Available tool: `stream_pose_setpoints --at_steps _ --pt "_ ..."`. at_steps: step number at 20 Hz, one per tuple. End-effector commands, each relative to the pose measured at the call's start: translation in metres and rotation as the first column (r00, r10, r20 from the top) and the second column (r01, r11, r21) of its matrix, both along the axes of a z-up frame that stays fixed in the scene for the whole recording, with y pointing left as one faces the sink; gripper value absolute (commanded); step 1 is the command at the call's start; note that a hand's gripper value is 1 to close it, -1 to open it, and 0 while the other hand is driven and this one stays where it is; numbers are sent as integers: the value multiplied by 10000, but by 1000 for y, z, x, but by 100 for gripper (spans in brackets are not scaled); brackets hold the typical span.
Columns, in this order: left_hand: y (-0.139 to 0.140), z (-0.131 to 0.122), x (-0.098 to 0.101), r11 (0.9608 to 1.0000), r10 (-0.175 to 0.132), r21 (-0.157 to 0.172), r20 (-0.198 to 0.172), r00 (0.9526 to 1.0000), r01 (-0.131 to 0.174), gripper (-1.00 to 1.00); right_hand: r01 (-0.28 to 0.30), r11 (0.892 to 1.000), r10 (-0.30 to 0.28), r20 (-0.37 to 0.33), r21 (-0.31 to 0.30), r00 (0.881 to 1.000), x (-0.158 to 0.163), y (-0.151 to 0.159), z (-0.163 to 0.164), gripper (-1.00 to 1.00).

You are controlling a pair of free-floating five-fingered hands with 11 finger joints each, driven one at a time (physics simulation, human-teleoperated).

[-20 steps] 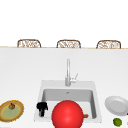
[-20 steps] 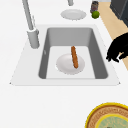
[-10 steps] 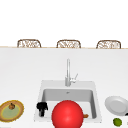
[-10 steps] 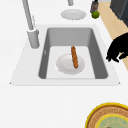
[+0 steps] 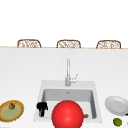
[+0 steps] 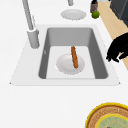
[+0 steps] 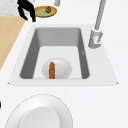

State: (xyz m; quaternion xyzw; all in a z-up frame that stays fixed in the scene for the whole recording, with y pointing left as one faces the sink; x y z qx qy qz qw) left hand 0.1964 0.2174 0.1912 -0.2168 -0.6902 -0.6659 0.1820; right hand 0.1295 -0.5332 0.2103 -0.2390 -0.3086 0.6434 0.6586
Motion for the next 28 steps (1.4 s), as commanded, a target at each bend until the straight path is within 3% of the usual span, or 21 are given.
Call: stream_pose_setpoints --at_steps 1,2,7,13,14,18,21,23,28 --pt "0 0 0 10000 0 0 0 10000 0 0 -250 9996 249 -133 -118 9996 1 -3 -13 100" --pt "0 0 0 10000 0 0 0 10000 0 0 -486 9985 495 346 -261 9982 1 -3 -12 100" --pt "0 0 0 10000 0 0 0 10000 0 0 -362 9993 344 2044 49 9783 9 -5 -11 100" --pt "0 0 0 10000 0 0 0 10000 0 0 -46 9998 -10 3037 178 9528 17 -8 -11 100" --pt "0 0 0 10000 0 0 0 10000 0 0 -34 9995 -70 3165 322 9486 18 -12 -7 -100" --pt "0 0 0 10000 0 0 0 10000 0 0 -45 9997 -26 2711 254 9626 28 -10 2 -100" --pt "0 0 0 10000 0 0 0 10000 0 0 -256 9994 180 2707 244 9625 29 -24 1 -100" --pt "0 0 0 10000 0 0 0 10000 0 0 -345 9993 305 2339 129 9718 29 -35 3 -100" --pt "0 0 0 10000 0 0 0 10000 0 0 -573 9983 579 2021 -88 9776 24 -43 5 -100"
